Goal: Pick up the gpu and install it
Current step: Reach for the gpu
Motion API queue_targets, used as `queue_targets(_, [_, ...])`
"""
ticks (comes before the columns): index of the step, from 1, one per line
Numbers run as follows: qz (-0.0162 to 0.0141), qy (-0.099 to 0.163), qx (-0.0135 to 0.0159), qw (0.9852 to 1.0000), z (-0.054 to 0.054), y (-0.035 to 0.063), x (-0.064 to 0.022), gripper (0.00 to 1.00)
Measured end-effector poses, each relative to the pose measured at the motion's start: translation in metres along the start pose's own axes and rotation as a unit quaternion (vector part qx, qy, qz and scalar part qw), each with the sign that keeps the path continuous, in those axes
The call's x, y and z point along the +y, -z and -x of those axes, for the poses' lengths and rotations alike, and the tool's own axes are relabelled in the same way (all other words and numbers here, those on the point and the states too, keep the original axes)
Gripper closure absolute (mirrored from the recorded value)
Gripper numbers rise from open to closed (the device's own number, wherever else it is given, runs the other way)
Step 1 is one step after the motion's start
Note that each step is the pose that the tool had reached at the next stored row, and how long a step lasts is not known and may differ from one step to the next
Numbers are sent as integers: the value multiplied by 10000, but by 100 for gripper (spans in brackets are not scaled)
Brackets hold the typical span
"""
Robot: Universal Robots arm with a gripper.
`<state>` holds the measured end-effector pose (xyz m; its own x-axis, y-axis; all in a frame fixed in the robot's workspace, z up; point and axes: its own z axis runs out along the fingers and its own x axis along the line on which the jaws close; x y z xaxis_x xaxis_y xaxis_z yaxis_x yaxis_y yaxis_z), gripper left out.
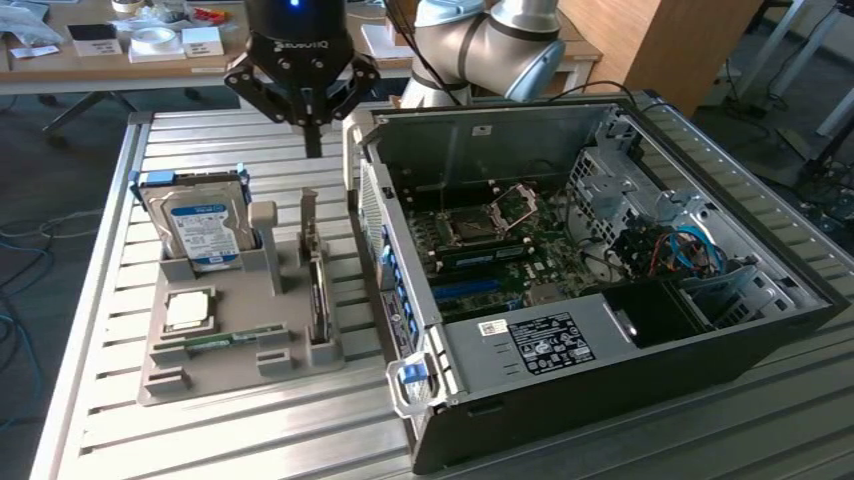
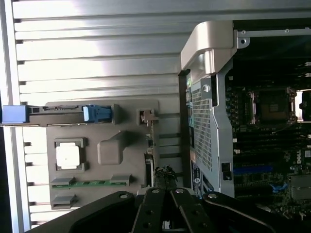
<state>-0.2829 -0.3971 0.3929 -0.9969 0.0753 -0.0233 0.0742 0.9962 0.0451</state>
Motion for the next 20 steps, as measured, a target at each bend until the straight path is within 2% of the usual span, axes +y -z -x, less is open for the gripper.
queue_targets(8, [0, 0, 1, 10000, -136, 2, -10, 89])
queue_targets(13, [0, 1, 1, 10000, -141, 2, -16, 89])
queue_targets(20, [0, 0, 0, 10000, -131, 7, -137, 89])
